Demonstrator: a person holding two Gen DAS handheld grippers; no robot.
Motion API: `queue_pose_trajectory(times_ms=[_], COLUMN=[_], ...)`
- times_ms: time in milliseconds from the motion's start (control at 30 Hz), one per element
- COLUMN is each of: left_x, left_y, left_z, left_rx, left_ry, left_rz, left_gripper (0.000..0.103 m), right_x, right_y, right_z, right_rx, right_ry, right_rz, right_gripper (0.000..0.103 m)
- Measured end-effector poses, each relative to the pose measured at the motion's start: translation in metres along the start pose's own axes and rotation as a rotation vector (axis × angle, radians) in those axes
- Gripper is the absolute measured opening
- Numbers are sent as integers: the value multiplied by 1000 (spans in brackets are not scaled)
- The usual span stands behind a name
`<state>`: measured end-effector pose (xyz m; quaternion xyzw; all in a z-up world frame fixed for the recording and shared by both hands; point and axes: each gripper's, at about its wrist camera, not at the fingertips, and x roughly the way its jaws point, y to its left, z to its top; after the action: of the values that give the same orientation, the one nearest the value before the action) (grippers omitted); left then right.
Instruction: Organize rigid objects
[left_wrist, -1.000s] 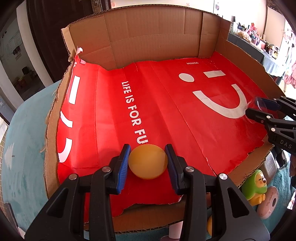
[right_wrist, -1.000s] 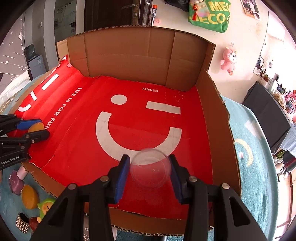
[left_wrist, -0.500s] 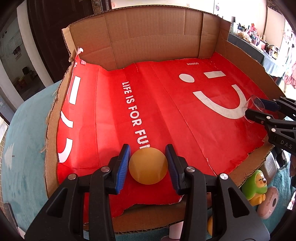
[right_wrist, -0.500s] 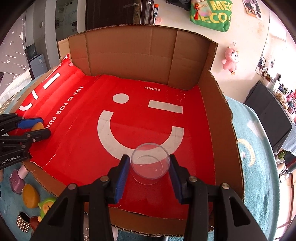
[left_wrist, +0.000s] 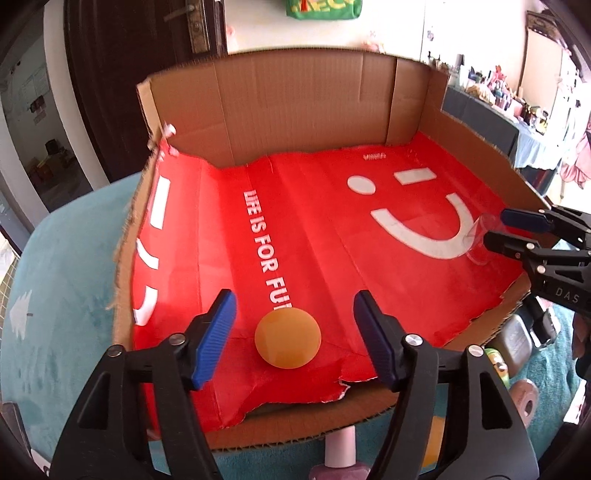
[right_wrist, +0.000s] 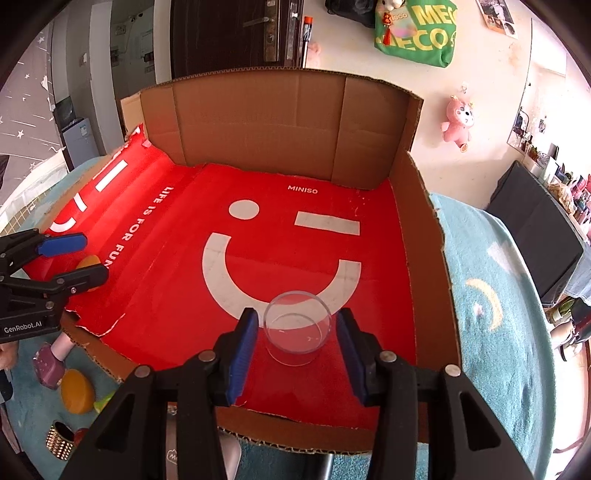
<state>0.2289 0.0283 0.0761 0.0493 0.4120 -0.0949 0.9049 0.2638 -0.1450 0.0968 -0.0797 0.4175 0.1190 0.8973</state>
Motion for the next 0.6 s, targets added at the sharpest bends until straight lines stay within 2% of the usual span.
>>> queue_pose_trajectory(times_ms=[133,233,267,367,467,600], left_x=[-20,-38,-43,-66,-85,-108], left_y=[-2,-3,-3,-6,-8,-13], left_z=[1,2,2,0,-3,-11], left_rx=[-5,-13,-16,-24,-33,-47], left_ry=[-60,-114,-128,-199,-246,-309], left_rz=[2,8,8,15,20,27], left_gripper=[73,76,79,81,89,92], right_x=[-13,-27,-33,-53,-72,-100], right_y=[2,4,4,6,8,10], right_z=[1,2,2,2,0,-4], right_rx=[-1,-2,0,4,7,18], right_ry=[-31,-65,-76,-125,-171,-234], right_rz=[1,-5,-5,-5,-5,9], right_gripper=[59,62,66,75,82,86])
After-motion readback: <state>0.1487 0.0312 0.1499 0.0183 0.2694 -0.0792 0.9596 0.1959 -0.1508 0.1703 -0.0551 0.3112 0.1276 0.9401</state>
